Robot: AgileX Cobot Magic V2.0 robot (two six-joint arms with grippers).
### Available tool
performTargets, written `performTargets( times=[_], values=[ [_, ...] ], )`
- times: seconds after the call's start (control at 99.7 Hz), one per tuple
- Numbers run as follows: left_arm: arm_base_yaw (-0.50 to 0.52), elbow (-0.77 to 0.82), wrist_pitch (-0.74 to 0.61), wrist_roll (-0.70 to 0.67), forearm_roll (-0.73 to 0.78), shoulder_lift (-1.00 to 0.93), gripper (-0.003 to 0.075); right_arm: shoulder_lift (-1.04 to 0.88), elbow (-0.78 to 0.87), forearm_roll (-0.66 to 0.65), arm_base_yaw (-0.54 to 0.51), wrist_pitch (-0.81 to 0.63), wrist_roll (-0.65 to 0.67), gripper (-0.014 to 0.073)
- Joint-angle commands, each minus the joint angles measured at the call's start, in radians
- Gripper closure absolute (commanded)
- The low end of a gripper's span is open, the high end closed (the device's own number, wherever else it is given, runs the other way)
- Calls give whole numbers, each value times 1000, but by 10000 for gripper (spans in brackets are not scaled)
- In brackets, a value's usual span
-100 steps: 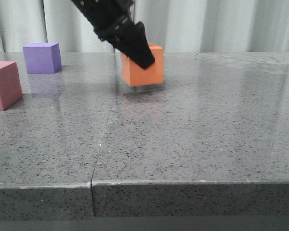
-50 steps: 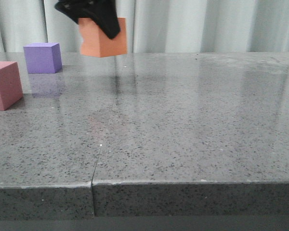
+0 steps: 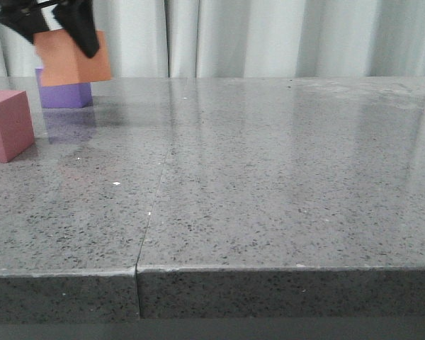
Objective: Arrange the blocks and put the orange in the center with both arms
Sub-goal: 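Lift the orange cube with the left gripper toward the purple cube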
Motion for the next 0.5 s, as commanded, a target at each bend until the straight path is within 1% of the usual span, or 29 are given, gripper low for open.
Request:
performTargets(
  times=[0.0,0.13,0.281,0.492],
  values=[
    [11,-3,-33,-55,29,-70,426,7,-27,-18,-2,-80,-11,661],
    [27,42,-44,-102,86,-80,426,7,-27,-18,-2,-80,-11,661],
    [39,83,-65,-193,152,-85,426,7,-27,-18,-2,-80,-11,661],
    [39,129,-131,-297,226,-85,426,7,-27,-18,-2,-80,-11,661]
  ],
)
